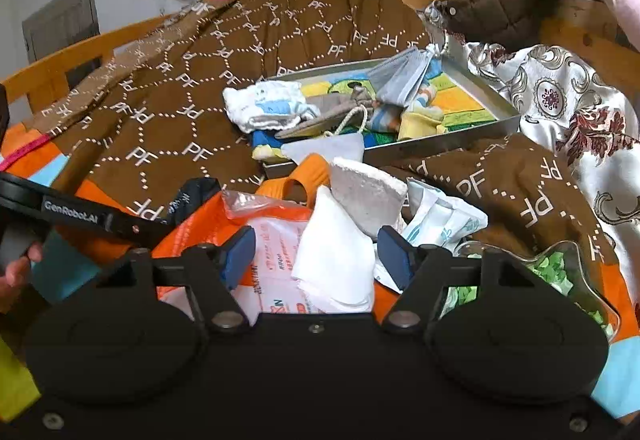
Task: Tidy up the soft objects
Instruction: 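Grasp the black cloth with the left tool while the right tool grasps the white tissue, then carry the black cloth and white tissue over the cartoon tray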
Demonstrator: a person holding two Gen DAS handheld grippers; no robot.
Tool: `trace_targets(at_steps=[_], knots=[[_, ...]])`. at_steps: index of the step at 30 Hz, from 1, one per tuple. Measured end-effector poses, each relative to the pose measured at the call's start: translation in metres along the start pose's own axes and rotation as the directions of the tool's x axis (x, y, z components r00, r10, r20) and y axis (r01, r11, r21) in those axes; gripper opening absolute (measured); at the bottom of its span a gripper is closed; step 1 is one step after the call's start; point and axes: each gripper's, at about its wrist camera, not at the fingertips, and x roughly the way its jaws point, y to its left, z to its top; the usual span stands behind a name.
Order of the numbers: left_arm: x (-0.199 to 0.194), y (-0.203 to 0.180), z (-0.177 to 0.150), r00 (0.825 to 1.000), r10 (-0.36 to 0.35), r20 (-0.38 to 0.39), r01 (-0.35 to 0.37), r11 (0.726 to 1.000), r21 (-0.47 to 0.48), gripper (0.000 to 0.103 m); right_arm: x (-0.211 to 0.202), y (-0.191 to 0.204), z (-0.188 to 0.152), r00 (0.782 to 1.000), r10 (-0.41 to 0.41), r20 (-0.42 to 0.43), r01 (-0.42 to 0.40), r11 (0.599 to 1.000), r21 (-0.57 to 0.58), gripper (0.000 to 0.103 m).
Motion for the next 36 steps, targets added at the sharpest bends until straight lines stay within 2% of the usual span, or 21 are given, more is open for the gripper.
trace_targets(at_steps=[3,5,9,11,13,16,20,24,36], knots=[[0.007,0.001,0.001,1.0,0.01,-0.02,-0.009,1.0,0.004,0.035,0.008,0.0,0.0,1.0,-0.016,-0.018,0.016,1.0,-0.005,0.053],[0.012,0.001,0.001,0.999,0.011,-0.035,-0.011,1.0,0.0,0.022,0.014,-0.001,-0.001,0.999,-0.021,-0.033,0.021,1.0,0.002,0.05],[0.013,0.005,0.007,0.999,0.007,-0.044,-0.009,0.999,-0.044,0.006,0.026,-0.001,-0.004,0.997,-0.037,-0.061,0.038,0.999,0.011,0.03],[0.011,0.006,0.009,0.999,0.009,-0.037,-0.011,0.998,-0.064,0.005,0.028,-0.005,-0.004,0.997,-0.039,-0.066,0.041,0.999,0.031,0.023],[0.008,0.009,0.011,1.0,0.006,-0.03,-0.009,0.996,-0.085,0.004,0.031,-0.008,-0.004,0.997,-0.037,-0.067,0.04,0.998,0.051,0.012],[0.003,0.008,0.015,1.0,0.012,-0.021,-0.013,0.996,-0.09,0.003,0.032,-0.012,-0.004,0.997,-0.045,-0.063,0.048,0.997,0.057,0.004],[-0.009,0.003,0.019,1.0,-0.014,0.006,0.014,0.995,-0.103,0.002,0.027,-0.009,-0.002,0.997,-0.059,-0.05,0.061,0.997,0.043,0.001],[-0.03,-0.01,0.025,0.997,-0.042,0.066,0.048,0.995,-0.091,0.002,0.016,-0.005,0.0,0.998,-0.052,-0.036,0.053,0.998,0.041,0.001],[-0.084,-0.05,0.028,0.974,-0.117,0.193,0.123,0.992,-0.022,0.002,-0.05,0.002,0.014,0.995,0.038,0.087,-0.044,0.997,0.066,0.0]])
